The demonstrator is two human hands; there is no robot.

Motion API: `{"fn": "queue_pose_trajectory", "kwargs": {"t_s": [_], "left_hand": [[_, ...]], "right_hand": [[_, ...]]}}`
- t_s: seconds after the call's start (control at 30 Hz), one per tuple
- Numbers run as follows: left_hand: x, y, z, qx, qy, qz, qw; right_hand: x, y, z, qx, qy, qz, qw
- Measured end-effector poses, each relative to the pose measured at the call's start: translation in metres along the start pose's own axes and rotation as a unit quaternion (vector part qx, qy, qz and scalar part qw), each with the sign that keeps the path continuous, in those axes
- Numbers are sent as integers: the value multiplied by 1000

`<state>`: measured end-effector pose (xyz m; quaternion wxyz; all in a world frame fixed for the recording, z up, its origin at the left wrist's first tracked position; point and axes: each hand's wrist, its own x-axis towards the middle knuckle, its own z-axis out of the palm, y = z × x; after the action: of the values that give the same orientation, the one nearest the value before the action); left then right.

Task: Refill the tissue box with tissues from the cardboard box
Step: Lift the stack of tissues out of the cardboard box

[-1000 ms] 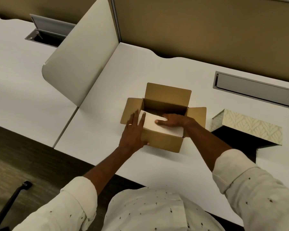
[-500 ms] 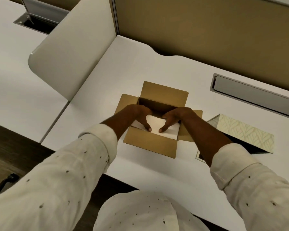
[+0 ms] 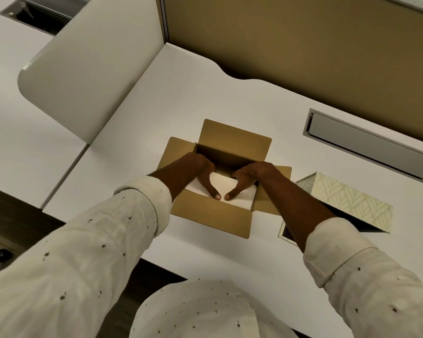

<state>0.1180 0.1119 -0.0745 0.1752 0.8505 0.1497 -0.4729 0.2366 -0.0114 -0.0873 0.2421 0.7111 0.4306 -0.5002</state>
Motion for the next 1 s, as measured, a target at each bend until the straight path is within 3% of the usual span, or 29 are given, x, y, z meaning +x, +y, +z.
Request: {"fn": "queue_pose_trajectory", "kwargs": {"t_s": [0.57,0.77,1.0], "left_hand": [[6,2,1,14,-58,14,998],[8,-3,12,49,-31,29,998],[6,-3,16,63,-14,39,997]], "right_hand": [[6,-1,3,17,-9,-14,1000],[7,-8,13,31,-41,-37,998],[8,-6,20,60,-25,-49,997]]}}
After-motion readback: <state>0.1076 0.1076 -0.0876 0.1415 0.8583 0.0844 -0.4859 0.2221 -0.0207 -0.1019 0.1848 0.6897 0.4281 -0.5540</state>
